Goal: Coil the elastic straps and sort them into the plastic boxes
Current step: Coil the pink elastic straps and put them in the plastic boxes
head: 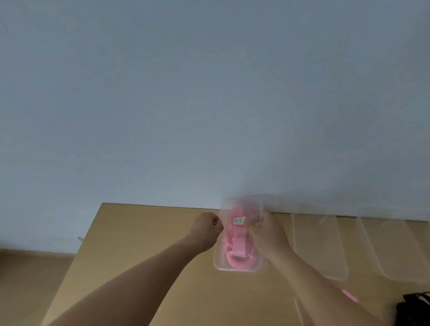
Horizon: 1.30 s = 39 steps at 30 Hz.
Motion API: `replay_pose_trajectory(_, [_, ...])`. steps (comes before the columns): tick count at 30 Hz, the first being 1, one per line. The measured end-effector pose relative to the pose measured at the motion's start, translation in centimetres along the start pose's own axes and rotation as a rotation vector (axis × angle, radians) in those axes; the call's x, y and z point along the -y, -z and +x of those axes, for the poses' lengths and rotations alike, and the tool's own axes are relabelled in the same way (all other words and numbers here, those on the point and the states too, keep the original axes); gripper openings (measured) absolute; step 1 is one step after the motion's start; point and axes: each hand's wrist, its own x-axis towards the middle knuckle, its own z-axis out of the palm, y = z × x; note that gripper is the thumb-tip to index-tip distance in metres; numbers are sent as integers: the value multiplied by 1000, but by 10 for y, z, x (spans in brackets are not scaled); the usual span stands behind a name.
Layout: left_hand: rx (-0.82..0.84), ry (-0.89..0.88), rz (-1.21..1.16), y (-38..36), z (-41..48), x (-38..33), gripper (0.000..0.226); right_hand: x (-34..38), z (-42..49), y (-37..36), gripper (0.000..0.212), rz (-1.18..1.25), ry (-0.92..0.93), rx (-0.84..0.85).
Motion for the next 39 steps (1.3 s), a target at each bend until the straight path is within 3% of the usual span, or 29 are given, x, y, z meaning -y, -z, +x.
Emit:
replay_pose_trajectory(7, [-32, -18, -43, -12, 6, 6, 23, -15, 10, 8, 33, -46, -31, -15])
replay_pose_trajectory(15, [19, 32, -136, -11, -2, 10, 16, -17, 1, 10, 35, -182, -58, -111])
replay_pose_trajectory(27, [113, 113, -247, -13, -7, 7, 10, -14, -2, 14, 39, -217, -20, -98])
replay_pose_trajectory(29, [101, 82, -180, -13, -7, 3, 17, -15, -3, 13, 39, -244, -15, -117])
replay_pose_trajectory(34, [-134, -215, 425, -27, -5, -7, 77, -18, -3, 12, 44, -305, 12, -136])
replay_pose_trajectory(39, [-98, -394, 665, -61, -3, -2, 70, -18, -4, 11, 43, -342, 43, -157])
